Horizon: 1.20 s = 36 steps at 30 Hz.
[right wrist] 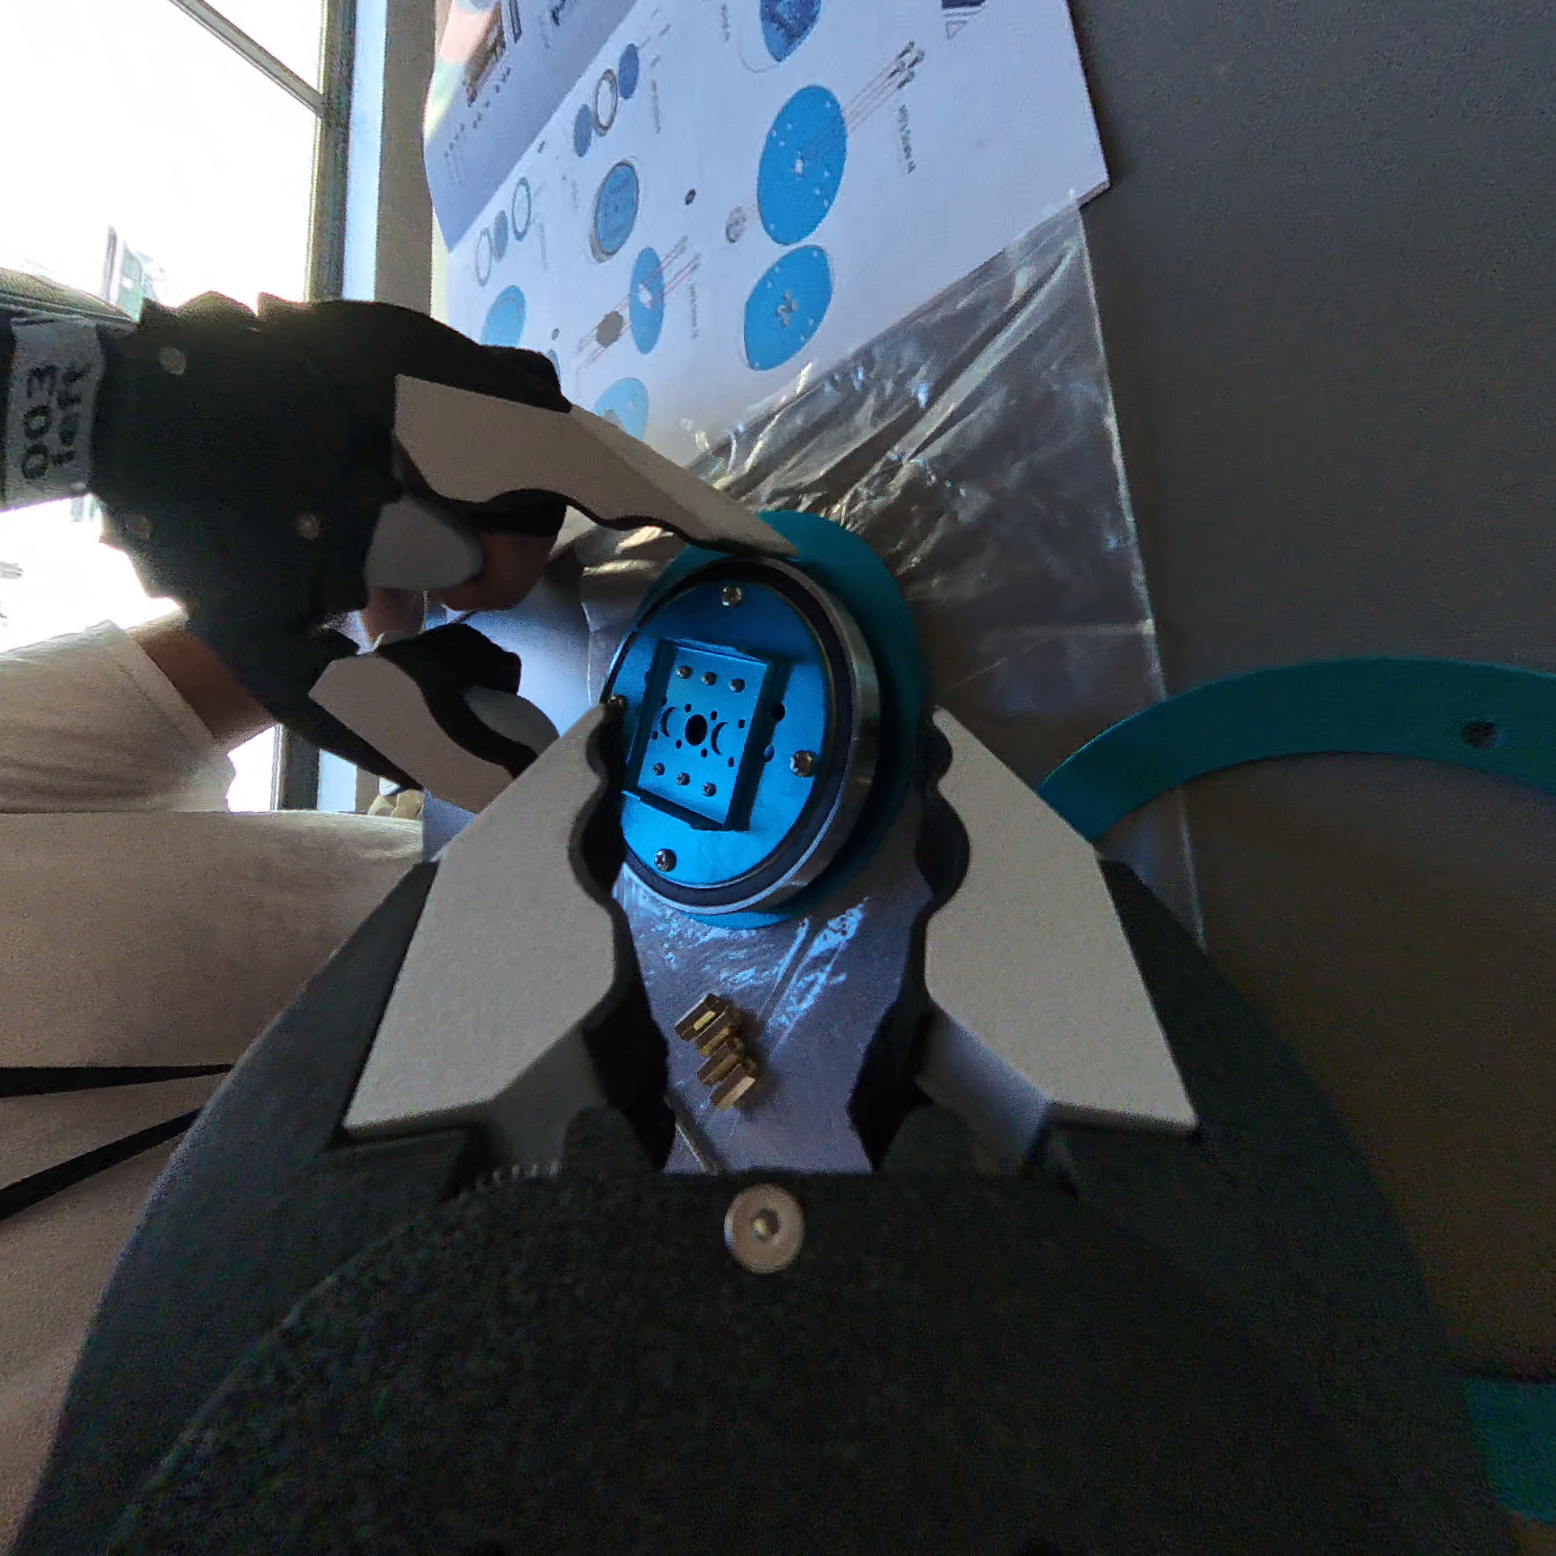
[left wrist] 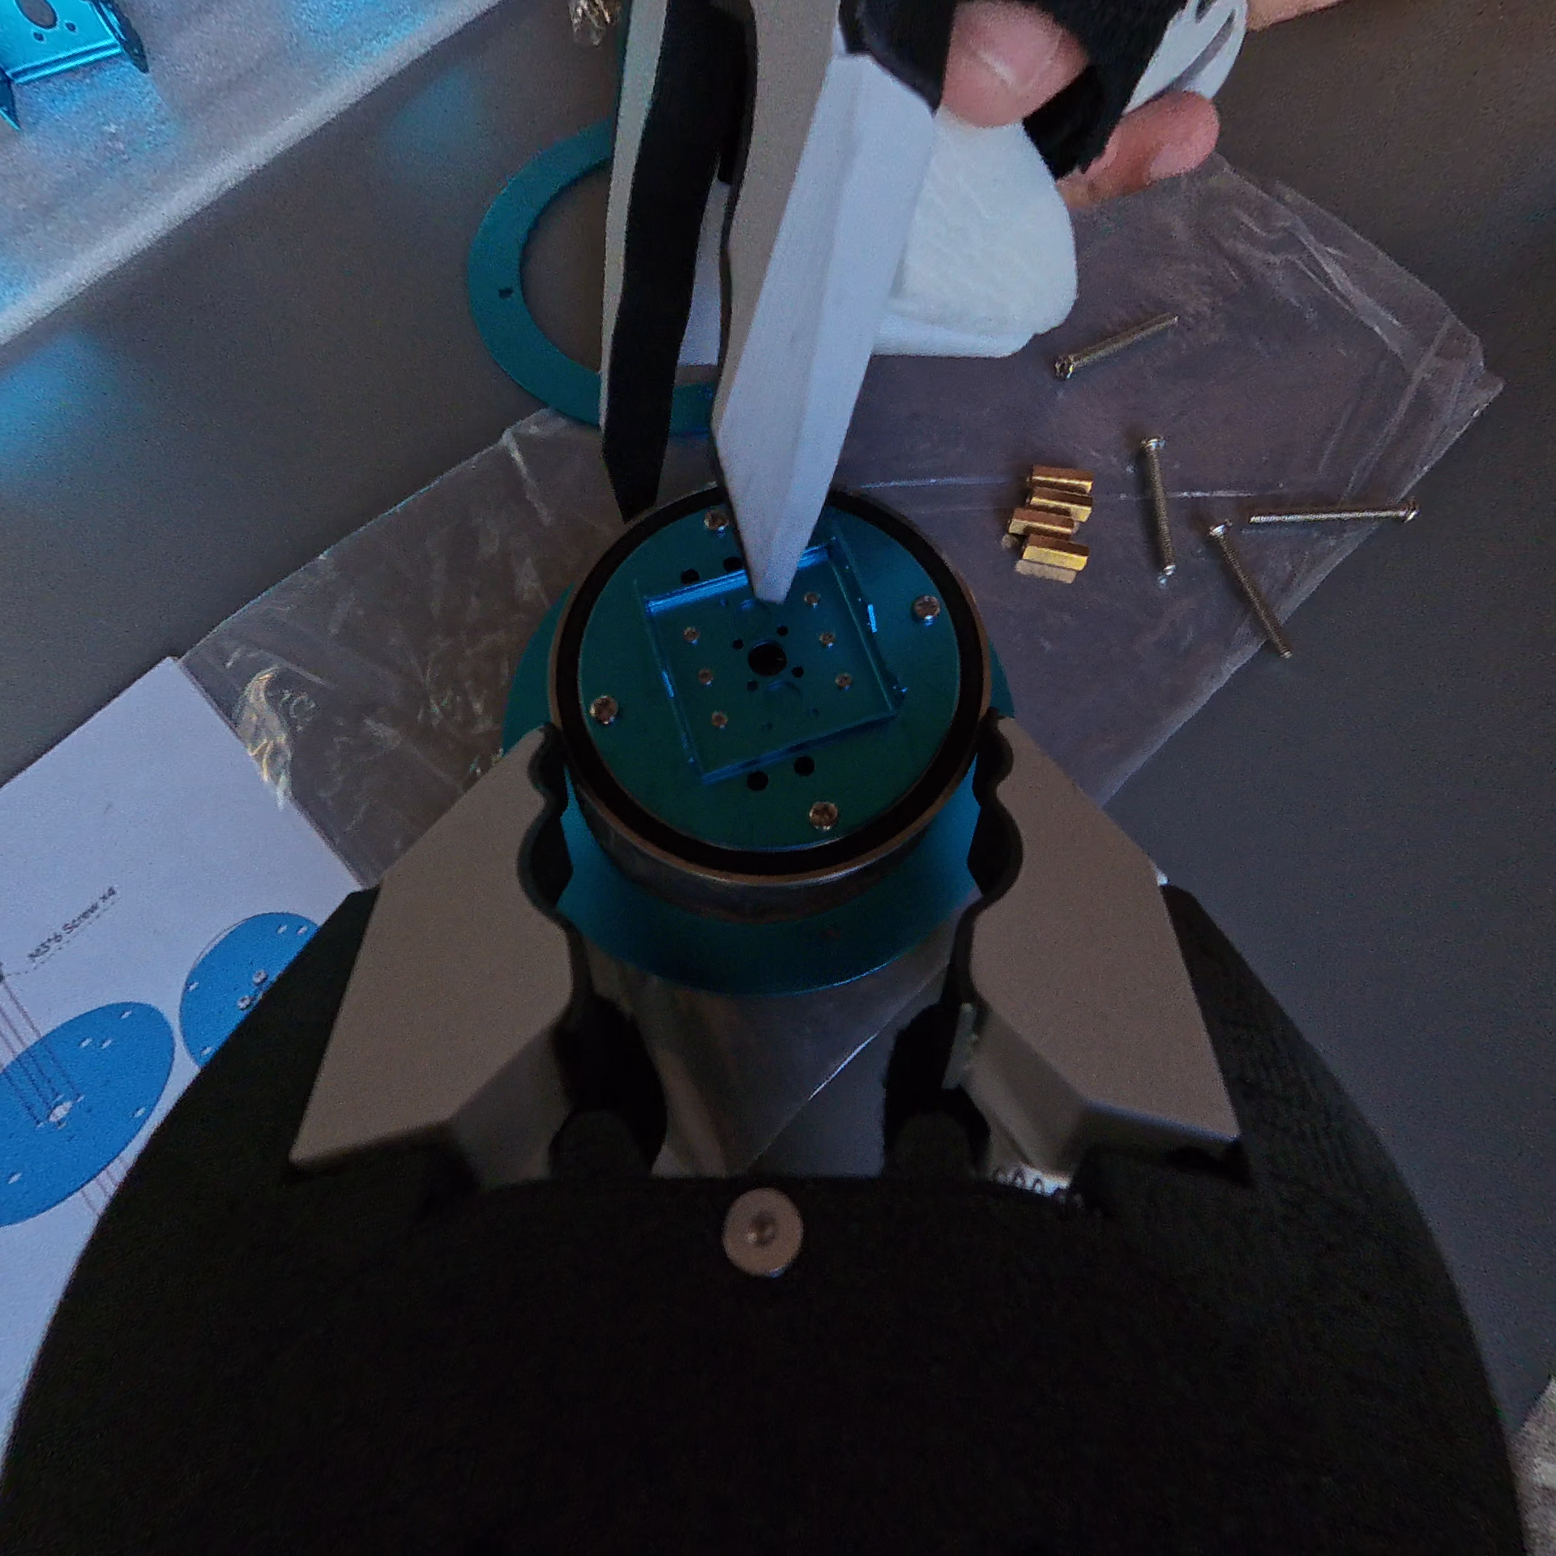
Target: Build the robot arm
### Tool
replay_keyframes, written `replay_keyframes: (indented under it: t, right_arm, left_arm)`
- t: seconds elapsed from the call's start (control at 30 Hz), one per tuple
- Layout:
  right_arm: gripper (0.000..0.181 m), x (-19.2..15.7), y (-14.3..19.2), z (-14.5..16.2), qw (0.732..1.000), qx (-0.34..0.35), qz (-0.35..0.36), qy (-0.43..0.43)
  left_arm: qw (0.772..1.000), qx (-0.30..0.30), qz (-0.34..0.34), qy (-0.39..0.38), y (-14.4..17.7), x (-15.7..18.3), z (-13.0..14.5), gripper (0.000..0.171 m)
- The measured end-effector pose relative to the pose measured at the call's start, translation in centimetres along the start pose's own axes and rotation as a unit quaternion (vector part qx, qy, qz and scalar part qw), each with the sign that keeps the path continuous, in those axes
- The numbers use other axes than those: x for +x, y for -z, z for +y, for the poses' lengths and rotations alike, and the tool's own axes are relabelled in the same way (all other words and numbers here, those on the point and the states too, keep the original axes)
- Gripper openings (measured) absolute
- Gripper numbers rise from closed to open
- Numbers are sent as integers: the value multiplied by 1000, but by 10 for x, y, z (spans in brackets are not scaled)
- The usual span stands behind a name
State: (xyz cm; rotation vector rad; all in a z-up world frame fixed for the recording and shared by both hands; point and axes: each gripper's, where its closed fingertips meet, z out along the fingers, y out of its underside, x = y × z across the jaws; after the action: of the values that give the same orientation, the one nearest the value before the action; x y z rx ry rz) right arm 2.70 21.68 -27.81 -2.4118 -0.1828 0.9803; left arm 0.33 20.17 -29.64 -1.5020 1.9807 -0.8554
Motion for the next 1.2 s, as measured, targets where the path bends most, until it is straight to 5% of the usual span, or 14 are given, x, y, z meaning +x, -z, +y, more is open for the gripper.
replay_keyframes:
  t: [0.33, 0.5, 0.53, 0.57, 0.6, 0.67, 0.73, 0.83, 1.0, 1.2]
  right_arm:
    - [37, -21, 27, -13, 991, 56, -105, -60]
    - [52, -23, 20, -8, 990, 44, -120, -67]
    - [18, -39, 22, -8, 984, 42, -164, -53]
    - [11, -65, 26, -10, 967, 42, -247, -51]
    - [15, -76, 24, -9, 959, 23, -273, -72]
    - [32, -66, 9, 3, 979, -30, -197, -49]
    - [28, -53, 15, -5, 989, -6, -148, -23]
    - [55, -10, 22, 2, 1000, -19, -25, 3]
    - [78, -15, 10, 12, 996, -42, -54, 52]
    - [58, -39, -1, 17, 976, -81, -183, 88]
  left_arm:
    - [995, 38, -62, -67, 7, 7, -7, 97]
    - [996, 35, -51, -64, 6, 12, -7, 96]
    - [996, 39, -50, -61, 6, 12, -7, 96]
    - [996, 38, -55, -63, 6, 11, -7, 96]
    - [995, 39, -57, -65, 5, 11, -8, 95]
    - [996, 36, -54, -63, 5, 11, -8, 95]
    - [996, 33, -50, -59, 5, 11, -7, 94]
    - [994, 38, -62, -75, 7, 12, -8, 94]
    - [971, 48, -133, -193, 14, 18, -19, 93]
    - [954, 53, -156, -251, 16, 23, -24, 93]
